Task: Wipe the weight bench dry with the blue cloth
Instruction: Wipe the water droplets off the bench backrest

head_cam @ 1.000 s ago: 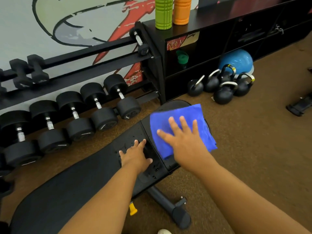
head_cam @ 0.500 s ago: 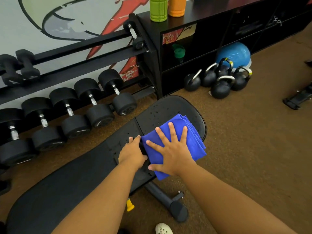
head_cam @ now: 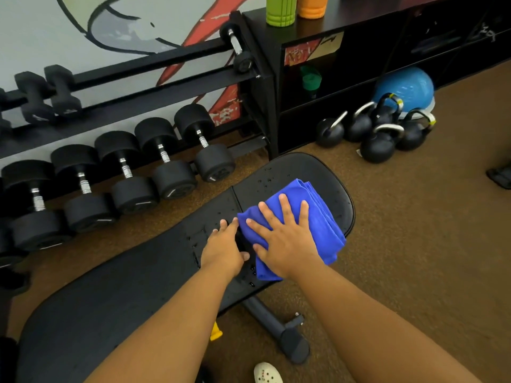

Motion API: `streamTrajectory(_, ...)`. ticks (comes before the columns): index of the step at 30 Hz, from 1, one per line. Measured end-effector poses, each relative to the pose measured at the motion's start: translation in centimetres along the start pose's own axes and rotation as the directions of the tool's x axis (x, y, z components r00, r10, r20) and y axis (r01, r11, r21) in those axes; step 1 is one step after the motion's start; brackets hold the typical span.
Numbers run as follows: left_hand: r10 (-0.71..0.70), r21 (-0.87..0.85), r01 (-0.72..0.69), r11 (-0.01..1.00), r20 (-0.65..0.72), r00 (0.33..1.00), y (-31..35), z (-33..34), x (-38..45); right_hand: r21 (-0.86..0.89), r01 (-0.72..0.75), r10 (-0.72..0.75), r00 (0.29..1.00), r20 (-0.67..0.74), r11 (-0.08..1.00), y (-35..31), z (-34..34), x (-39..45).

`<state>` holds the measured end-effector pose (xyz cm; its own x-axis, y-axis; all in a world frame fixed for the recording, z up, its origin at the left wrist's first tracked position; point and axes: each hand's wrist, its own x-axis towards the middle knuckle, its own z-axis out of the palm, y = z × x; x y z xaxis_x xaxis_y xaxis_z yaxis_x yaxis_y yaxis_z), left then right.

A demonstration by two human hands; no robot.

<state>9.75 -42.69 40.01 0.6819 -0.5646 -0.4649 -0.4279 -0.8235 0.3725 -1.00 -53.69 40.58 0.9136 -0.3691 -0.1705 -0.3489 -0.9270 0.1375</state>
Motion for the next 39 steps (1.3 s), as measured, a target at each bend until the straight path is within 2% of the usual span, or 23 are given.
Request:
streamTrajectory(4,-0.014,0.005,0.014,1.000,0.006,1.000,0.1,0.0,-0.1,0.032,0.010,-0.010,1.000,-0.017,0.999,0.8,0.7,-1.5)
streamTrajectory(10,-0.012,0.025,0.012,1.000,0.004,1.000,0.1,0.0,0.3,0.008,-0.081,0.081,0.996,-0.032,0.997,0.9,0.2,0.0)
streamTrajectory(15,-0.012,0.016,0.012,1.000,-0.002,1.000,0.0,0.4,0.4,0.045,0.075,-0.074,0.997,-0.032,0.996,2.4,0.6,-0.7)
streamTrajectory(17,-0.015,0.013,0.015,1.000,0.008,1.000,0.0,0.3,0.4,0.058,0.077,-0.071,0.992,-0.106,0.995,3.9,1.0,-2.0)
streamTrajectory(21,-0.017,0.034,0.016,0.999,0.033,0.999,0.3,-0.1,0.3,0.047,-0.132,0.137,0.980,-0.147,0.990,5.7,0.4,-1.4)
streamTrajectory(23,-0.027,0.034,0.025,0.999,0.051,0.998,0.6,-0.3,0.4,0.061,-0.267,0.273,0.954,-0.125,0.962,5.0,-0.5,0.5)
streamTrajectory(24,-0.038,0.024,0.037,0.999,0.056,0.998,0.8,-0.4,0.4,0.046,-0.293,0.296,0.949,-0.105,0.955,4.4,-0.6,1.4)
streamTrajectory(28,-0.071,0.010,0.072,0.997,-0.010,0.997,1.9,-1.1,0.7,-0.021,-0.134,0.131,0.984,-0.117,0.991,2.8,0.5,0.8)
streamTrajectory(30,-0.066,0.021,0.067,0.998,-0.028,0.997,2.0,-1.4,0.8,-0.002,-0.143,0.141,0.977,-0.161,0.990,3.7,1.3,-0.6)
streamTrajectory(33,-0.059,0.039,0.059,0.997,-0.013,0.998,1.7,-1.3,1.1,0.106,-0.355,0.369,0.912,-0.178,0.929,5.8,0.9,-1.1)
streamTrajectory(36,-0.028,0.079,0.027,0.996,0.005,1.000,1.7,-0.7,1.3,0.293,-0.539,0.579,0.813,-0.062,0.789,7.5,-0.3,0.2)
streamTrajectory(39,0.002,0.060,-0.004,0.998,0.036,0.999,1.6,-0.5,1.4,0.423,-0.646,0.727,0.685,-0.047,0.636,6.8,-0.7,0.5)
